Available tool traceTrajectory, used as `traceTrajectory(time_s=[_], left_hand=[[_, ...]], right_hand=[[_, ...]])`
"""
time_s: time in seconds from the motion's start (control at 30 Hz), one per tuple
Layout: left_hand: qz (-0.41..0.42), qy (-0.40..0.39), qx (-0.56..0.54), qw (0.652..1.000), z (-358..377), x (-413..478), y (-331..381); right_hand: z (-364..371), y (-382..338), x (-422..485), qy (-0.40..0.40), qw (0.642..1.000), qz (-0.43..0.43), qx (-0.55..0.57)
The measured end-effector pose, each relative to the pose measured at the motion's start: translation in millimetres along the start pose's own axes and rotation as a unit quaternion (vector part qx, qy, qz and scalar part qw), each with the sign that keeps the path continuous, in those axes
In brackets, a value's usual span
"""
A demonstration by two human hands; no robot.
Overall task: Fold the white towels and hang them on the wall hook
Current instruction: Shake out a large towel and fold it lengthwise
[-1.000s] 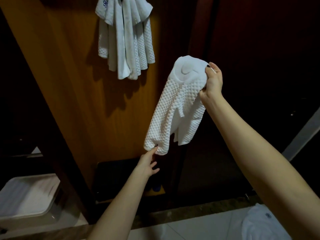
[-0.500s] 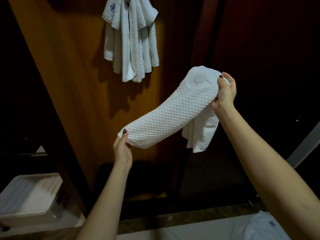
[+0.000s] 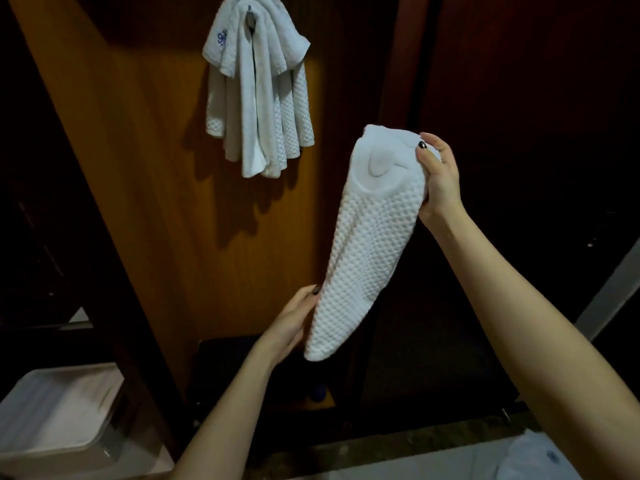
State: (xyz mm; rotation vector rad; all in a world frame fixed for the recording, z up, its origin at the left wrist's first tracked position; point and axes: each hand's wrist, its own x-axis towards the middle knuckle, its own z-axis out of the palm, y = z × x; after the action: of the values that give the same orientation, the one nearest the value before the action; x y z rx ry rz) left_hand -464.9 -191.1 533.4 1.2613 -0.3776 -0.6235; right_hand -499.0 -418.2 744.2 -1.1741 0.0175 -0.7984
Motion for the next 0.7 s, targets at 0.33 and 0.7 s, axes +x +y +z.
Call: traceTrajectory(time_s=[0.33,0.7], left_hand=[[0.228,0.073,0.173,0.955,81.1,23.3,139.0],[0.065,-0.095,0.206,0.972,55.2,2.0,105.9]], right_hand=[[14.0,9.2,-14.2,-0.083,0.993,-0.002,-0.080],[-0.1,10.0,-18.2,-0.074,0.995,0.012,-0.065]])
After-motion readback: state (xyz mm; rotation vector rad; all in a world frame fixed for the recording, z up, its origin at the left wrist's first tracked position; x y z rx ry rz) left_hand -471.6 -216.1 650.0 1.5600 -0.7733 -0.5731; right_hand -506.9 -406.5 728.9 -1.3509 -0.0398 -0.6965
